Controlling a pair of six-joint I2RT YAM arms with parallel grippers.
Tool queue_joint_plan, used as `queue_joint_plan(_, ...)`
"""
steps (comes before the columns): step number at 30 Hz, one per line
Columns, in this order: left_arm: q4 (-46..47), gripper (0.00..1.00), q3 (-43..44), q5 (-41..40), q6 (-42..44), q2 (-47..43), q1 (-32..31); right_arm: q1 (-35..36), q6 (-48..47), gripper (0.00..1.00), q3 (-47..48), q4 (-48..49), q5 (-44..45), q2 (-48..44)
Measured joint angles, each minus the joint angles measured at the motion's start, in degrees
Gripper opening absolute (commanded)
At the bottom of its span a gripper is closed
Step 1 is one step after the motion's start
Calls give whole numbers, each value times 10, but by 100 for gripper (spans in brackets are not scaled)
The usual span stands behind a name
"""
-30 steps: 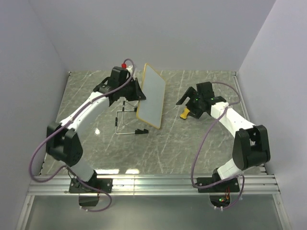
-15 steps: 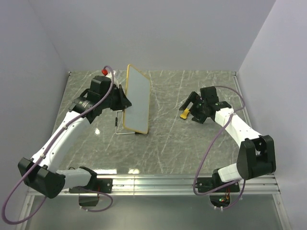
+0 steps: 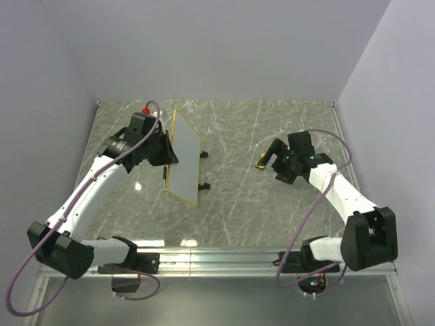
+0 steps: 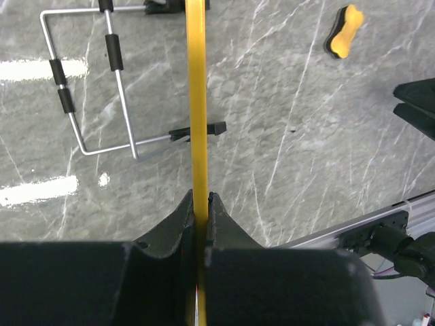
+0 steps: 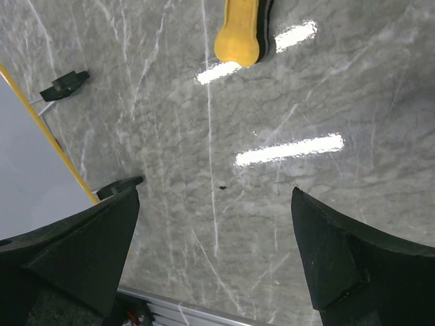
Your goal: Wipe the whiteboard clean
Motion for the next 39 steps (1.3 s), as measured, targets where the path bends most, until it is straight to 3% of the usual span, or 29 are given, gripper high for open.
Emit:
queue_joint_plan(27, -8, 1, 37, -19, -26, 103, 4, -10, -14, 99, -41, -5, -1, -43)
queue_joint_plan(28, -8, 5, 37, -19, -26, 104, 5, -10, -14, 99, -43, -6, -1, -43)
queue_joint_plan(29, -7, 21, 37, -17, -26, 105, 5, -10, -14, 99, -44, -7, -1, -43)
queue_joint_plan(32, 0, 38, 36, -16, -23, 108, 6, -10, -16, 99, -45, -8, -1, -43)
queue_joint_plan(39, 40, 45, 4, -15, -17, 107, 14, -10, -18, 99, -45, -9, -2, -43)
